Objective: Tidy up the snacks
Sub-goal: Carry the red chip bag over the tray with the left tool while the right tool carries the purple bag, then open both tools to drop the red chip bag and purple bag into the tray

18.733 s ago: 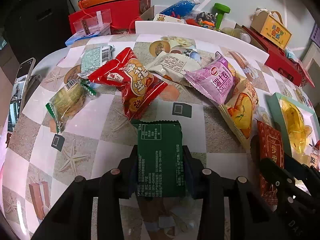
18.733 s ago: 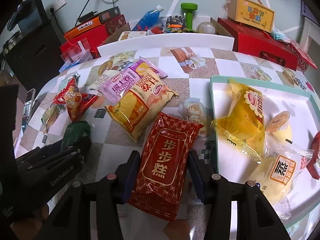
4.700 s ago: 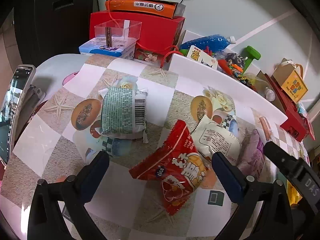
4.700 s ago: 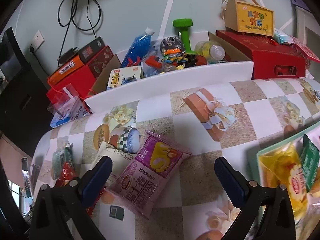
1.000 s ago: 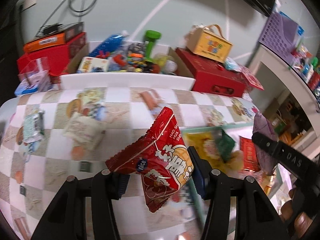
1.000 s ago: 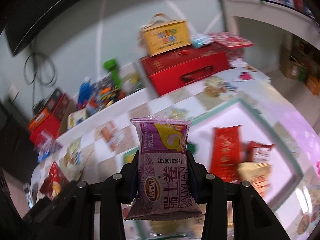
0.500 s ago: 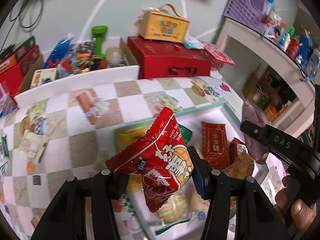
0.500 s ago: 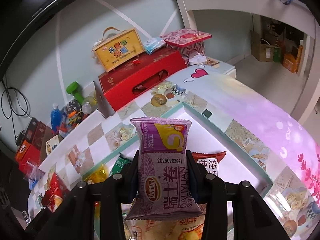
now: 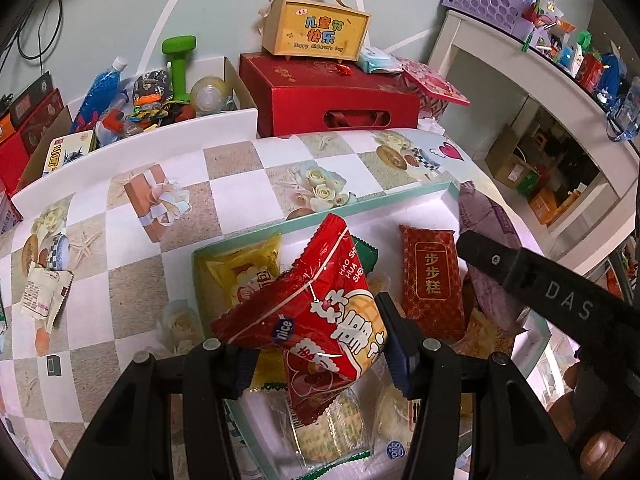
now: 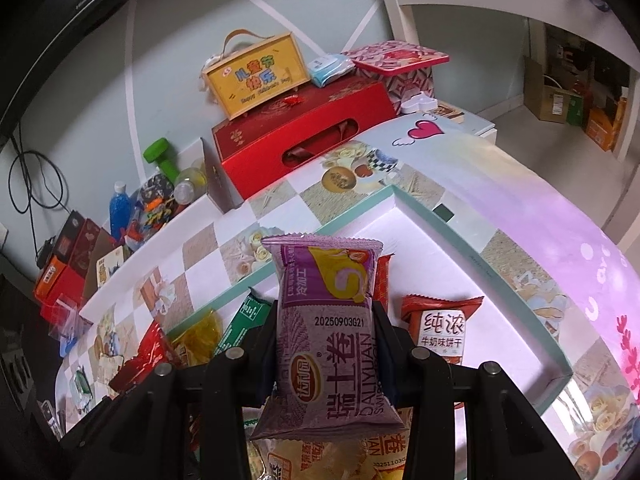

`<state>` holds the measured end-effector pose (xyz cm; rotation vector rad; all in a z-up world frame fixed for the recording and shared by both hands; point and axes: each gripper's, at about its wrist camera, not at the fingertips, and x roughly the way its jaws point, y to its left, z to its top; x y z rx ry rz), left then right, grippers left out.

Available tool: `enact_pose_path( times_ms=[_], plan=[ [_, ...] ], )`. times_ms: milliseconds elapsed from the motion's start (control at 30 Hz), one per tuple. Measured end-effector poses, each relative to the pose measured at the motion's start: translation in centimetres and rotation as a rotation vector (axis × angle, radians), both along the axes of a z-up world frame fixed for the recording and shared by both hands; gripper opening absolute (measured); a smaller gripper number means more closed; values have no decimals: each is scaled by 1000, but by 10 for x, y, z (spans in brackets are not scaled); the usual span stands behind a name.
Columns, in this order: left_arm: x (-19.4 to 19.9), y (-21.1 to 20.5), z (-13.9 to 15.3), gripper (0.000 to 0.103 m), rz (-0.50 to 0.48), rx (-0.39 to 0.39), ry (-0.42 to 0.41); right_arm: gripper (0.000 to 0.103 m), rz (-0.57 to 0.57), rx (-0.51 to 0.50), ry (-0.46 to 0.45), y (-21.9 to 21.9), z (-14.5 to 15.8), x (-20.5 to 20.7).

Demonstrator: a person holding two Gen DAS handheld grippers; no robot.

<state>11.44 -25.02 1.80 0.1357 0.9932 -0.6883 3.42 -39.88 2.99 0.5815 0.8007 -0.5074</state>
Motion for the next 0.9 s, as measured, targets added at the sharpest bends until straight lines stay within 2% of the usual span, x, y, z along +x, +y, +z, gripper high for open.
enact_pose_path(
  times_ms=[333, 433, 533, 600, 833, 900],
  plan=[
    [-2, -8, -7, 56, -17, 31, 15, 46, 13, 36, 27, -2, -9, 4],
    [-3, -9, -6, 65, -19, 37, 10, 46, 11, 42, 31, -3, -10, 3],
    [-4, -7, -5, 67, -21, 34, 13, 47, 14, 40, 35, -2, -10, 3],
    [-5, -6, -4, 67, -19, 35, 12, 56, 13, 44, 35, -3, -9, 3],
    [-4, 4, 3, 67, 6, 38, 1, 58, 6, 43, 34, -4, -7, 0],
    [-4, 5, 5, 68, 6, 31, 3, 63, 8, 41, 39, -4, -6, 0]
  ],
)
